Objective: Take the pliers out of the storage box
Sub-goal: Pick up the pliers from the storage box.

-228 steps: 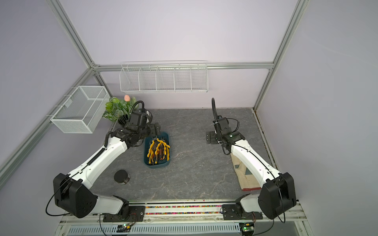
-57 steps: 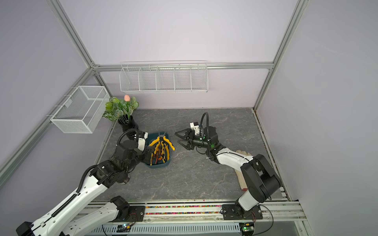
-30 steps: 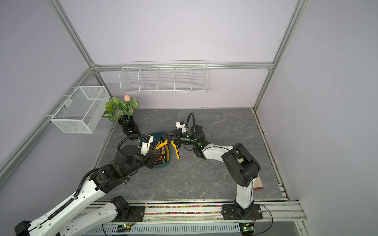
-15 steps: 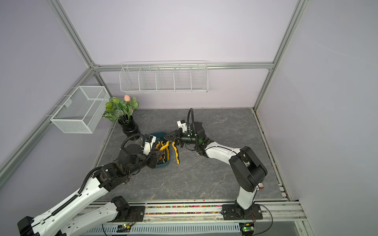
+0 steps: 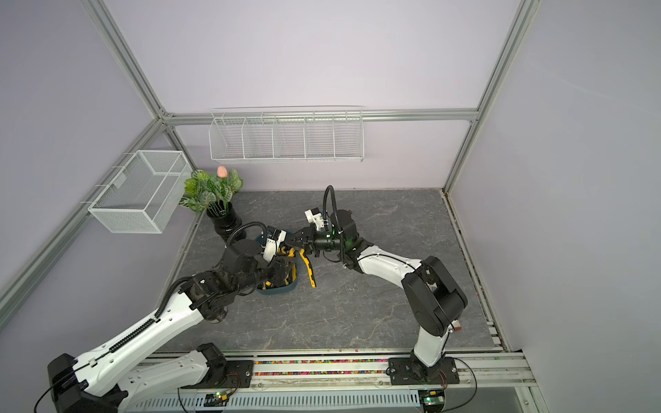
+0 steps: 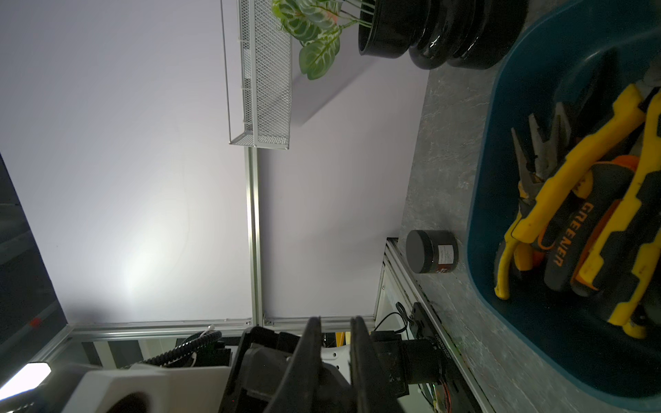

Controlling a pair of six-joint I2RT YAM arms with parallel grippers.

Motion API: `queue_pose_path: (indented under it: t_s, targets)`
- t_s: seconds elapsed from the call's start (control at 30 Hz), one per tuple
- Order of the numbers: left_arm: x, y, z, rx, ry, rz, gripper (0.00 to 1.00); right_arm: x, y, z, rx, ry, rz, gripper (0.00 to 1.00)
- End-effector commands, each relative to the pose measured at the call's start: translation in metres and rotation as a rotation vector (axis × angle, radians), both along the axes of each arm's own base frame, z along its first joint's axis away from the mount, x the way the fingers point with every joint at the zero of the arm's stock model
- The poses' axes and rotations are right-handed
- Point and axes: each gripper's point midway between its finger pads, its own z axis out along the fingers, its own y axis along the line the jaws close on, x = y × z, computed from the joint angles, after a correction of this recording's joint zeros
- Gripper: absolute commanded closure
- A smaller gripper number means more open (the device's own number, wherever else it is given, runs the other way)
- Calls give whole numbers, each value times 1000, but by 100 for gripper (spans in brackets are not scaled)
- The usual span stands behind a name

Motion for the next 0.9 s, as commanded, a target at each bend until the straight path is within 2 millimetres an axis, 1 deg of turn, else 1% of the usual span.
queue_pose_path:
  t_s: [0.0, 0.17, 0.27, 0.4, 0.47, 0.6, 0.63, 0.67, 0.73, 0.77, 0.83, 0.87]
  targets:
    - [-4, -2, -7, 45, 44, -31, 66, -19, -6, 64, 38, -148, 73, 93]
    - [-7, 2, -12, 116, 89, -44, 62, -18, -15, 71, -72, -214, 91, 93]
    - [-8, 4, -15, 147, 100, -49, 60, -14, -20, 78, -96, -240, 92, 94]
    - [-8, 5, -16, 173, 107, -52, 60, -13, -24, 76, -135, -253, 96, 93]
    - [-8, 6, -17, 185, 115, -51, 57, -13, -27, 74, -176, -270, 97, 94]
    - [-6, 5, -18, 194, 113, -49, 57, -14, -28, 75, -178, -278, 99, 93]
    - [-6, 5, -18, 194, 114, -49, 57, -14, -28, 75, -177, -277, 100, 94]
    - [-5, 4, -19, 194, 114, -50, 60, -14, -28, 73, -179, -273, 101, 94]
    - [-4, 3, -20, 197, 120, -53, 71, -15, -28, 72, -184, -273, 103, 94]
    - [-4, 2, -21, 199, 122, -57, 75, -15, -28, 71, -188, -274, 104, 94]
    - [-3, 1, -22, 202, 131, -58, 75, -15, -29, 67, -205, -277, 105, 93]
    - [-3, 0, -22, 204, 134, -58, 71, -15, -31, 63, -225, -278, 103, 93]
